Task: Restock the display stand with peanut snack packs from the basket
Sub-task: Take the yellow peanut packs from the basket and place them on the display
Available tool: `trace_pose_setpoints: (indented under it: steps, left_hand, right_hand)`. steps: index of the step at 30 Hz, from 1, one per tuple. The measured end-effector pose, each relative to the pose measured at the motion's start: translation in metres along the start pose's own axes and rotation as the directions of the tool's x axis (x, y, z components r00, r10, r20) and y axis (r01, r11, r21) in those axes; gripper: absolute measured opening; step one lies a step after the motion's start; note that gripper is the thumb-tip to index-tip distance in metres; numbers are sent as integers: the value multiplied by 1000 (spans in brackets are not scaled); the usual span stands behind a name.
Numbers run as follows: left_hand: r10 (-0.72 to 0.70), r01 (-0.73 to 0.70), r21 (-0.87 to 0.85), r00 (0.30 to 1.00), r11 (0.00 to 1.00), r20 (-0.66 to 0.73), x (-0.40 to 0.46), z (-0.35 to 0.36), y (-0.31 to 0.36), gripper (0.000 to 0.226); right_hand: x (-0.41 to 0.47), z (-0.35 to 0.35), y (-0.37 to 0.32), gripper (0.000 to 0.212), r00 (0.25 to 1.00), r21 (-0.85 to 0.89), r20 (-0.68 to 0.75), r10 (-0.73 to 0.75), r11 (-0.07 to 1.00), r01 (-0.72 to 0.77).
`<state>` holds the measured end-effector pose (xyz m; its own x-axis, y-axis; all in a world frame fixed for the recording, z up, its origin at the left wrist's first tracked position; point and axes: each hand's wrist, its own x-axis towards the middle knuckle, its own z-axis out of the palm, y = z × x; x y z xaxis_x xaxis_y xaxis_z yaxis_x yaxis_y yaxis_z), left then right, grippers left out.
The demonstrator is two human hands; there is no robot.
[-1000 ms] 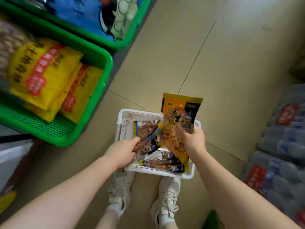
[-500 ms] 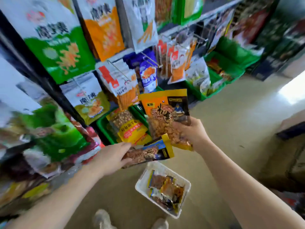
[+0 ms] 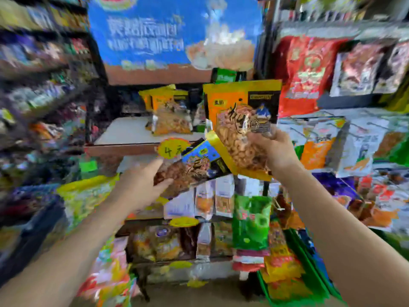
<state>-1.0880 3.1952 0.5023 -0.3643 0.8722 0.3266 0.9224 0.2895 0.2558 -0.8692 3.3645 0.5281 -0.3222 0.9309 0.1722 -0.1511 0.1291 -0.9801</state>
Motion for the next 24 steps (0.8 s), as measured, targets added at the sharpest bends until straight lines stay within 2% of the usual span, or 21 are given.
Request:
trace_pose_setpoints:
  steps: [3, 7, 11, 14, 16, 17, 19, 20, 22, 24]
  left_hand:
    - [-129, 100, -183, 979, 978, -159, 22, -35, -60, 35]
    - [-307, 202, -390, 924, 898, -228, 61, -63, -119, 30]
    - [-435, 231, -551, 858, 802, -274, 113, -68, -157, 25]
    - [-485, 204, -636, 819, 745, -306, 162, -60, -171, 27]
    - [-475, 202, -669, 843, 715, -252, 192, -47, -173, 28]
    - [-458, 200, -680, 861, 706, -222, 206, -38, -173, 30]
    - [-418, 212, -651, 891, 729, -179, 228, -16, -175, 35]
    - [-410, 238, -604, 898, 761, -161, 237, -5, -177, 38]
    - [-443, 333, -474, 885, 815, -141, 246, 13, -180, 44]
    - [-452, 387, -321, 878, 865, -160, 245, 26, -189, 62]
  right_hand:
    - [26, 78, -12, 15, 999, 100, -33, 34, 995, -31]
    - [58, 149, -22, 17, 993, 188, -94, 74, 981, -55]
    - [92, 191, -9, 14, 985, 168, -109, 133, 979, -114]
    - [131, 214, 7, 54, 983, 97, -141, 115, 990, -102]
    - [156, 225, 14, 52, 989, 39, -114, 99, 995, -95]
    - [168, 227, 18, 49, 989, 25, -103, 106, 994, -104]
    - [195, 227, 30, 68, 983, -8, -117, 143, 989, -145]
    - [206, 227, 33, 69, 982, -21, -108, 154, 987, -158]
    - [222, 228, 40, 49, 982, -71, -121, 142, 986, -152]
    - [240, 230, 49, 44, 985, -168, -144, 90, 979, -114]
